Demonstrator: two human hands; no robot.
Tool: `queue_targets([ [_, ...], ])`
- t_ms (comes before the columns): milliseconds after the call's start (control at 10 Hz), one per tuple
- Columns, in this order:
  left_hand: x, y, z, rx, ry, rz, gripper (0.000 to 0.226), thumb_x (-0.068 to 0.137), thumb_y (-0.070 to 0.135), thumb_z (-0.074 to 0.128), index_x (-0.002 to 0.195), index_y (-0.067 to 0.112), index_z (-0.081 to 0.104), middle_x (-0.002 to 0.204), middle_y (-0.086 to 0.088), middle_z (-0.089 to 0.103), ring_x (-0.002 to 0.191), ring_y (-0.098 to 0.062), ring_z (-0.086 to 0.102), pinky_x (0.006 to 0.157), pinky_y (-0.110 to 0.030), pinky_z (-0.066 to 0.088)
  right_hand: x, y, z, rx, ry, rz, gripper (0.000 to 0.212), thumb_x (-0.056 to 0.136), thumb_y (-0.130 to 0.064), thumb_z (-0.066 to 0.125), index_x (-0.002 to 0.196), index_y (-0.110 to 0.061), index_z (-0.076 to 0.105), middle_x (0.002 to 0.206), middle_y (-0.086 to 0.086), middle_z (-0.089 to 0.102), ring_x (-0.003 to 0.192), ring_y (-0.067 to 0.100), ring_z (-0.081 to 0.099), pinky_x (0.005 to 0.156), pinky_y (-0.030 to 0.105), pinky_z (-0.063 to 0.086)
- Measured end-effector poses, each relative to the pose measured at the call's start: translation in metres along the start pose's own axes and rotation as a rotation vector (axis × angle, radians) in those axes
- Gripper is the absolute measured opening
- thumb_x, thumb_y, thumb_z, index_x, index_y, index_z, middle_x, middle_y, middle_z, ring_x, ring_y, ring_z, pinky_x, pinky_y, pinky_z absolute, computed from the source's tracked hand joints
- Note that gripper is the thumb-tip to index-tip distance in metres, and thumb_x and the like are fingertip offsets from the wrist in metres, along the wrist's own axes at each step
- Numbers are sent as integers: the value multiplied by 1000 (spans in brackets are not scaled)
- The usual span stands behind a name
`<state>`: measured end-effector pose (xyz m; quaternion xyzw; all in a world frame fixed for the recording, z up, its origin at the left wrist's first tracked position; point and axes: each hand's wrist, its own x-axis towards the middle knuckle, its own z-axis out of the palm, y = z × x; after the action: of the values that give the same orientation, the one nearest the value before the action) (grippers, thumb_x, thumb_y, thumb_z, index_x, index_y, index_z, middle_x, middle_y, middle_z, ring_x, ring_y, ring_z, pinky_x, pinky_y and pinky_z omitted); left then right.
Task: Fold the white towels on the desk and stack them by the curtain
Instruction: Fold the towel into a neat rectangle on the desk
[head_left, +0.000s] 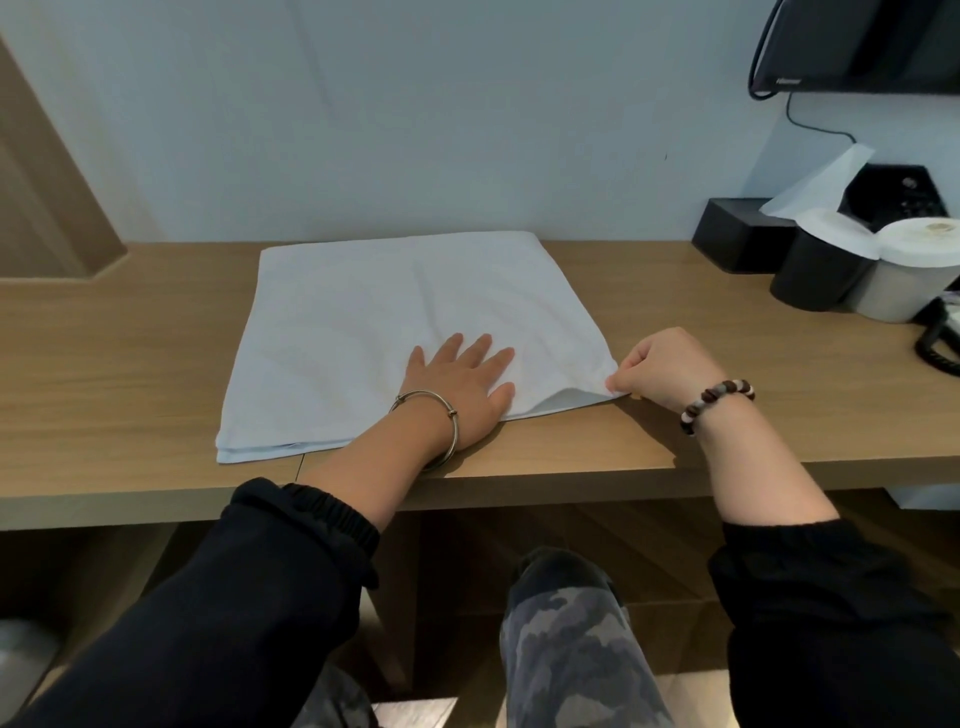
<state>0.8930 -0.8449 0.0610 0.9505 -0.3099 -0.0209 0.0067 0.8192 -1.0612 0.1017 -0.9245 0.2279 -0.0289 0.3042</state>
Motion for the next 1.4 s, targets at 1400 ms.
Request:
queue_targets([
  [1400,2,-3,4,-2,19,16,55,97,52,11,150,40,2,160,7,-2,147,-22,-3,115,-54,2,7,-8,-14,-157,-156,119,25,80,-28,68,89,-5,71,86,9,69,89,26,66,80,36,55],
])
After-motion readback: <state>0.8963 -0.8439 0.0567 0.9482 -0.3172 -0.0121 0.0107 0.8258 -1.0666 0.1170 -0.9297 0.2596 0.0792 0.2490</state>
